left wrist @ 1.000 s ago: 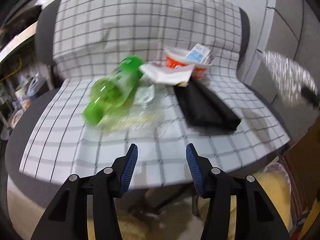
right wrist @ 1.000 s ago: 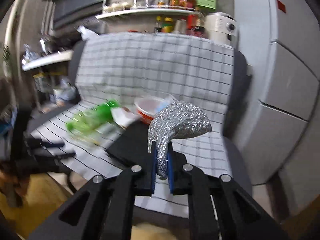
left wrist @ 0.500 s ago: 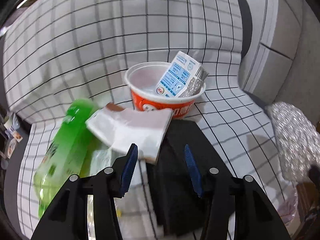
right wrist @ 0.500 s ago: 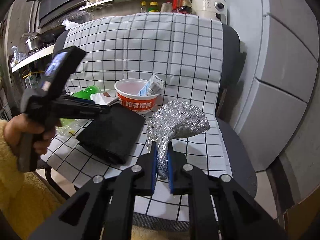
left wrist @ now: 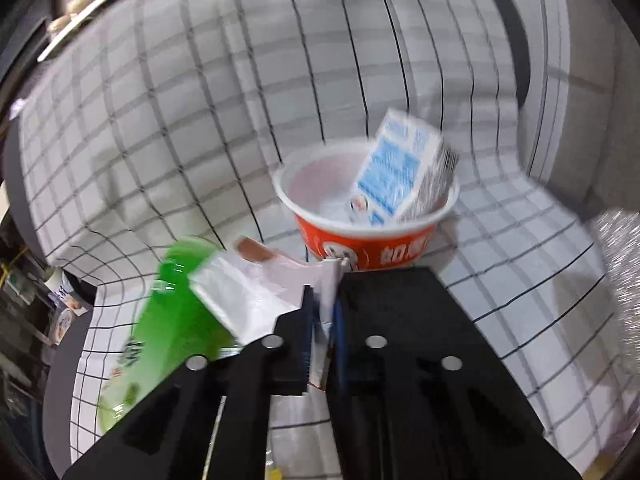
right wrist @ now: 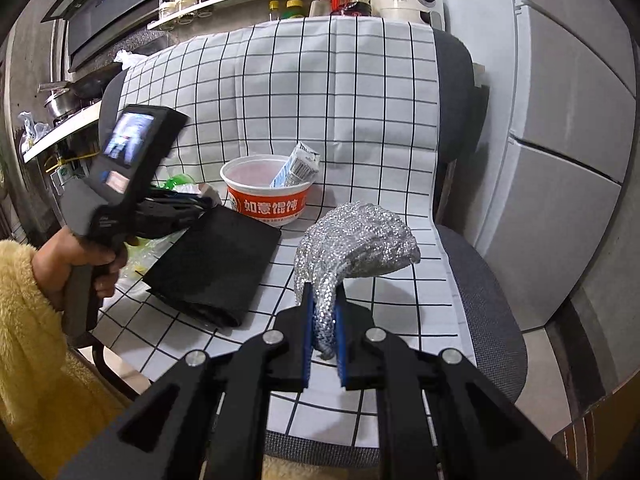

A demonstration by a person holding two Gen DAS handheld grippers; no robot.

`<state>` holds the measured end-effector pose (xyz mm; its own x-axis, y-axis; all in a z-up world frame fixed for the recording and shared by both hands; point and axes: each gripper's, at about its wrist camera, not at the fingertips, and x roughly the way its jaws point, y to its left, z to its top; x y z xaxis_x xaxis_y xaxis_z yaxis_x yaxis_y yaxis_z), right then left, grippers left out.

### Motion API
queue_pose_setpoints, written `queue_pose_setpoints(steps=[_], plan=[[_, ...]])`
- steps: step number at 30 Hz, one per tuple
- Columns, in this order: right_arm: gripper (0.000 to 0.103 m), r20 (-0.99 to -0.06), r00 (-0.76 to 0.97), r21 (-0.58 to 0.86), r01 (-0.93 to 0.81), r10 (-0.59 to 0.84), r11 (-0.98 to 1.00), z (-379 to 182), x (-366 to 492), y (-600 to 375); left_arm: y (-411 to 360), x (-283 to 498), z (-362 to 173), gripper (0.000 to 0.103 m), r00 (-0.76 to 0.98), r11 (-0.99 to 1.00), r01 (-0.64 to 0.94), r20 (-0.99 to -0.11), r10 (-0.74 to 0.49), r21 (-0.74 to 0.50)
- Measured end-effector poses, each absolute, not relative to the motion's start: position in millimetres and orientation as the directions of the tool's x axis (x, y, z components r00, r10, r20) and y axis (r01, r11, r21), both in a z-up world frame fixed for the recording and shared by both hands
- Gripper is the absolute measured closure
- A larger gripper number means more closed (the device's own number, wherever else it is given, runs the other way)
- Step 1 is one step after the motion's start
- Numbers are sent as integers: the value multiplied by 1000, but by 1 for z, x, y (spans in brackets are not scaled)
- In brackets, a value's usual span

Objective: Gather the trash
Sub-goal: 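Grasp the white wrapper with the left gripper while the right gripper holds the scrubber, then release the scrubber and wrapper into the wastebasket from both grippers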

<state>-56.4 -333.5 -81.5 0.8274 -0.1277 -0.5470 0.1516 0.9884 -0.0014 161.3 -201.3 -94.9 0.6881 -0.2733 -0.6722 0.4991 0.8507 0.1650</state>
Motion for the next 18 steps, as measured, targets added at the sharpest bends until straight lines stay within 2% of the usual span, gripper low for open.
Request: queue_pose_setpoints(steps=[3,6,9,14,18], plan=[[94,-533,835,-8,156,-136,988,-73,-63,-330,-173,144,-64,99,687,851,522,-618,-383,53],[94,-517,843,-13,162,-145,987,-63,-72,-325,-137,115,-31,100,627,798,591,-553,-548,-121],[94,-506,849,-12,170,-152,985,-55,-82,-322,-121,78,-19,100,563,730,649,-511,-650,-213],[94,-511,837,-18,214,-193,977,-51,-105,-322,-125,22,-26,100,487,649,702,-468,-738,-293],[94,-522,817,-28,269,-243,963,-52,-129,-326,-141,-15,-34,100,477,622,735,-445,-758,-272]])
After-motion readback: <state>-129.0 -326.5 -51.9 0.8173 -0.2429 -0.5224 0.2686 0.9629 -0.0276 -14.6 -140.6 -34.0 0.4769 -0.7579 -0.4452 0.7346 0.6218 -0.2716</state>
